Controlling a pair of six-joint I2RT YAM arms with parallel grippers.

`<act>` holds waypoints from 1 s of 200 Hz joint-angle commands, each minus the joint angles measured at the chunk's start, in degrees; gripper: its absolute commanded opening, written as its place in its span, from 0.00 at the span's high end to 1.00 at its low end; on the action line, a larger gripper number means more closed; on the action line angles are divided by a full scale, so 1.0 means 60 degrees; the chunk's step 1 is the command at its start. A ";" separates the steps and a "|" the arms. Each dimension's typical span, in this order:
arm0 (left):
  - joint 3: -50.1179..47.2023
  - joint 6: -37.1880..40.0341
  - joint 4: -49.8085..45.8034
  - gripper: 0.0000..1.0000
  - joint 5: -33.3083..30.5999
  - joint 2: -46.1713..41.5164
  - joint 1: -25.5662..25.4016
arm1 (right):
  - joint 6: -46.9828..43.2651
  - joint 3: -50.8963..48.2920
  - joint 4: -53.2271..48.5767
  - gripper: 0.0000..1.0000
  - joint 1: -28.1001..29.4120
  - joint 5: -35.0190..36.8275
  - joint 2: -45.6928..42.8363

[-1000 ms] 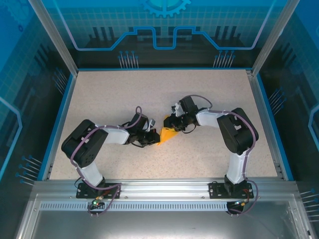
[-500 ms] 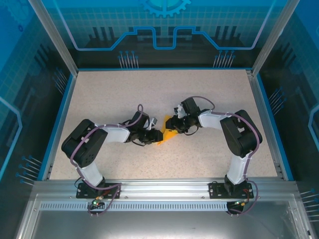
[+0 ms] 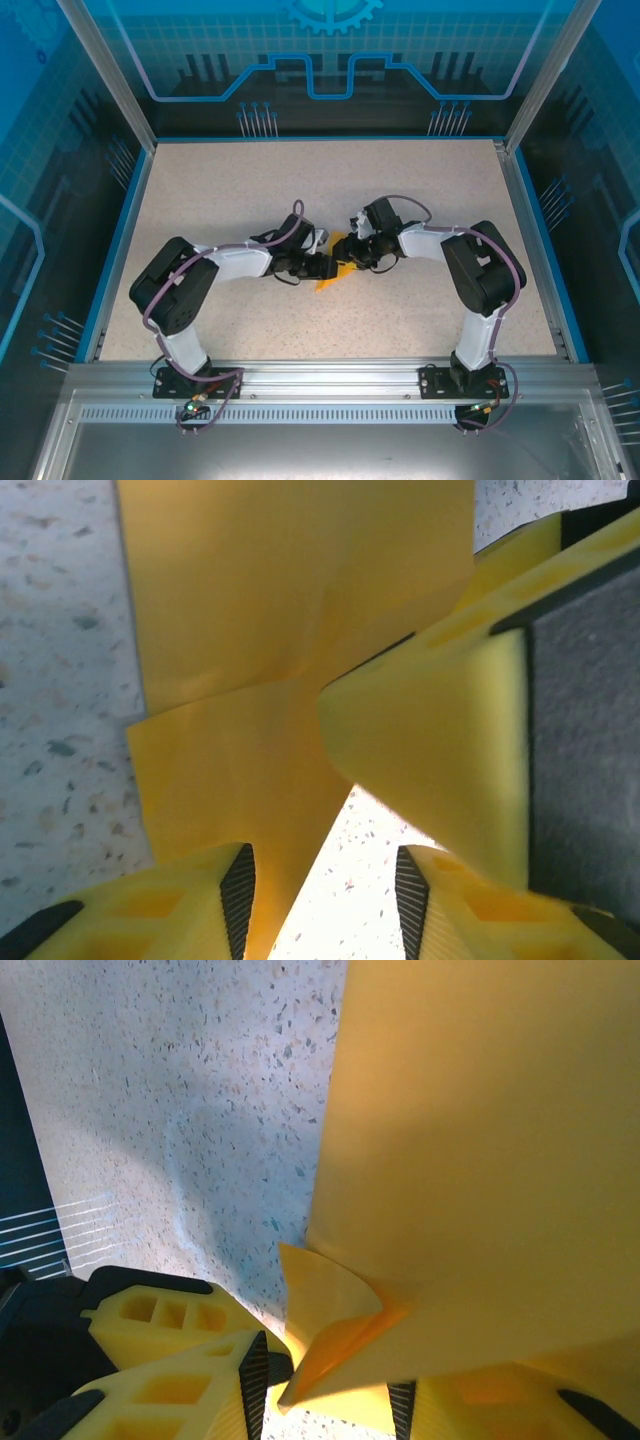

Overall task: Fold a paper plane with a square sheet of paper (pick it up from the middle)
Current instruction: Fourth fold the wing at the center of the table.

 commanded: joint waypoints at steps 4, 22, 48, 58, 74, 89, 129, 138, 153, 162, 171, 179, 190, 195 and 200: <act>0.0555 0.0609 -0.1037 0.58 -0.1009 0.0407 -0.0246 | 0.0139 -0.0088 0.0177 0.61 -0.0106 -0.0261 -0.0102; 0.0697 0.0706 -0.1267 0.59 -0.1390 0.0484 -0.0436 | 0.0158 -0.0102 0.0205 0.61 -0.0106 -0.0260 -0.0142; 0.0863 0.0855 -0.1616 0.64 -0.1933 0.0542 -0.0719 | 0.0161 -0.0063 0.0203 0.61 -0.0117 -0.0314 -0.0125; 0.0912 0.0885 -0.1675 0.68 -0.2035 0.0606 -0.0818 | 0.0159 -0.0051 0.0209 0.61 -0.0128 -0.0332 -0.0126; 0.0941 0.0847 -0.1736 0.73 -0.2255 0.0633 -0.0920 | 0.0150 -0.0042 0.0203 0.61 -0.0128 -0.0357 -0.0119; 0.0898 0.0769 -0.1661 0.79 -0.2356 0.0604 -0.0942 | 0.0146 -0.0029 0.0200 0.61 -0.0130 -0.0360 -0.0119; 0.0925 0.0699 -0.1613 0.89 -0.2433 0.0490 -0.0941 | 0.0112 -0.0029 0.0161 0.61 -0.0142 -0.0373 -0.0124; 0.0909 0.0718 -0.1554 0.90 -0.2377 0.0499 -0.0936 | 0.0103 -0.0030 0.0161 0.61 -0.0139 -0.0369 -0.0126; 0.0863 0.0728 -0.1474 0.93 -0.2198 0.0454 -0.0896 | 0.0088 -0.0046 0.0148 0.61 -0.0134 -0.0373 -0.0146; 0.0775 0.0726 -0.1307 0.94 -0.1977 0.0408 -0.0849 | 0.0072 -0.0071 0.0134 0.61 -0.0136 -0.0359 -0.0185; 0.0618 0.0685 -0.1063 0.95 -0.1640 0.0331 -0.0713 | 0.0066 -0.0108 0.0106 0.61 -0.0156 -0.0333 -0.0233; 0.0460 0.0613 -0.0783 0.95 -0.1241 0.0277 -0.0537 | 0.0058 -0.0160 0.0117 0.61 -0.0165 -0.0320 -0.0278; 0.0240 0.0498 -0.0352 0.95 -0.0650 0.0228 -0.0313 | 0.0033 -0.0215 0.0121 0.61 -0.0178 -0.0365 -0.0356; 0.0137 0.0446 -0.0168 0.95 -0.0416 0.0209 -0.0205 | 0.0030 -0.0221 0.0146 0.61 -0.0178 -0.0386 -0.0396; 0.0057 0.0391 -0.0009 0.95 -0.0237 0.0194 -0.0121 | 0.0010 -0.0258 0.0145 0.61 -0.0179 -0.0415 -0.0434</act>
